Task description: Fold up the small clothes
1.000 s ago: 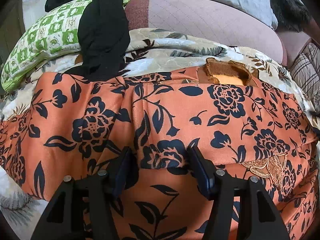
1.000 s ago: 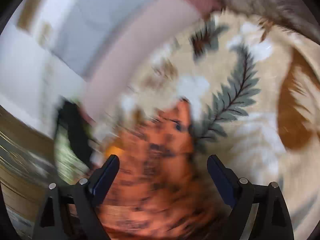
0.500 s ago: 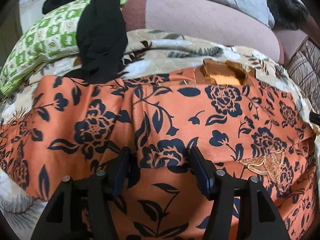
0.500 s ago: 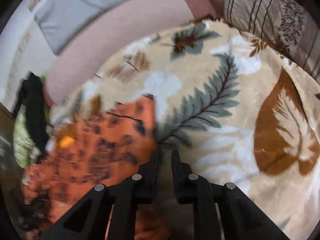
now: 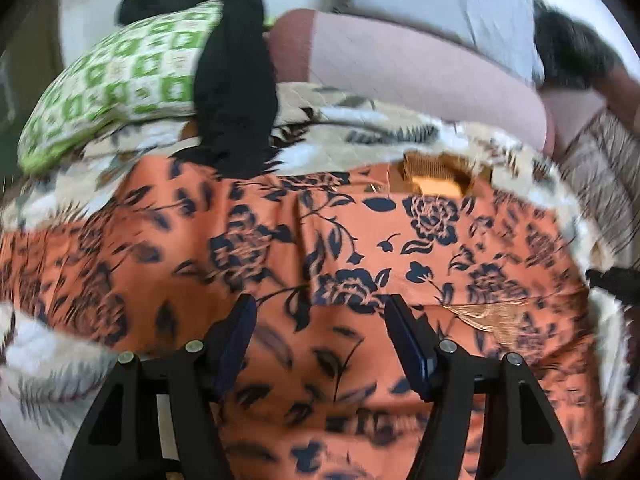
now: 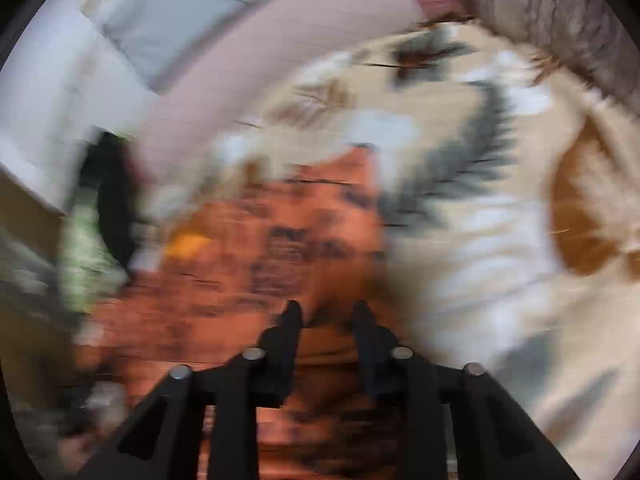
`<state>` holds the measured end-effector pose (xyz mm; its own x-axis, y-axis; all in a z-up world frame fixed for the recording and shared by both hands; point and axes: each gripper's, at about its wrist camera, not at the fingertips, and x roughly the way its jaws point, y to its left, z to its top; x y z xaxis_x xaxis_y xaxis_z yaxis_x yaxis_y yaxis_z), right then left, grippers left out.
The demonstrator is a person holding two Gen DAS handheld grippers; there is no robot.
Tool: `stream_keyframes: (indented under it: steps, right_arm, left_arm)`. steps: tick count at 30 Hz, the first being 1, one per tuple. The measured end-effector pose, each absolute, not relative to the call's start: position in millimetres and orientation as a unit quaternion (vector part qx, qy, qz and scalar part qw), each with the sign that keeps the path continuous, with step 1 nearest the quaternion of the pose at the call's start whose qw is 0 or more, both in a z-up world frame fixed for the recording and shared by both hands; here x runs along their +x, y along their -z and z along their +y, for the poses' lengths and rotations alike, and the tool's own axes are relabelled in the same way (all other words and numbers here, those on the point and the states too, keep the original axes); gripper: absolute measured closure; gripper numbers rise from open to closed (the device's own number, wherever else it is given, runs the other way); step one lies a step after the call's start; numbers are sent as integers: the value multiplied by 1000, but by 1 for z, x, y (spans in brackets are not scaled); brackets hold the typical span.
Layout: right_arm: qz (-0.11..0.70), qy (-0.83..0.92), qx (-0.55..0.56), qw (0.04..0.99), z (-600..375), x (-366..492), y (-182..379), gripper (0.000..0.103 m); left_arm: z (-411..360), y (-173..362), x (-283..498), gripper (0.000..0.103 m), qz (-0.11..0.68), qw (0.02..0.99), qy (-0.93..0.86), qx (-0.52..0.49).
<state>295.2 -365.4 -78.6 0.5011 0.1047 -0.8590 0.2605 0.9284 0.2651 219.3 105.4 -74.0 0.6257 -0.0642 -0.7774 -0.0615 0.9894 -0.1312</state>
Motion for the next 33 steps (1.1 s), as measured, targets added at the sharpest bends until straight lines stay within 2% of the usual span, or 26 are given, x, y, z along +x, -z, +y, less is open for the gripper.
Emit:
stream_keyframes:
  steps: [2, 3, 4, 5, 9, 13, 20, 27, 28, 30, 31, 33]
  right_arm:
    - [459, 73, 201, 862, -373, 279, 59, 70]
    - [442, 68, 179, 876, -366, 269, 44, 64]
    - [437, 68, 152, 884, -358, 263, 35, 40]
    - [417, 56, 116, 900, -342, 247, 20, 30]
    - [369, -48, 85, 924, -284, 195, 6, 24]
    - [386, -96, 78, 914, -250, 148, 32, 24]
    - [400, -131, 73, 904, -211, 127, 70, 24]
    - [383, -132, 75, 911, -210, 135, 68, 24]
    - [383, -132, 77, 911, -209, 138, 69, 24]
    - [385, -132, 79, 910, -209, 140, 73, 24]
    - [386, -133, 82, 909, -209, 142, 75, 24]
    - [385, -136, 85, 909, -210, 143, 76, 24]
  left_arm:
    - [125, 64, 203, 34, 422, 901, -8, -97]
    - [138, 60, 192, 33, 416, 903, -19, -110]
    - [149, 58, 183, 33, 411, 903, -31, -123]
    - [161, 58, 175, 33, 409, 901, -40, -139]
    - [241, 65, 131, 33, 386, 885, -118, -232]
    - [330, 88, 108, 33, 373, 840, -173, -354]
    - [442, 115, 124, 33, 341, 787, -223, -463]
    - [484, 127, 156, 33, 328, 768, -260, -484]
    - [486, 127, 160, 37, 329, 768, -266, -482]
    - [495, 129, 167, 88, 341, 754, -283, -484]
    - [500, 133, 170, 98, 353, 743, -293, -487]
    - [499, 125, 173, 98, 353, 750, -301, -470]
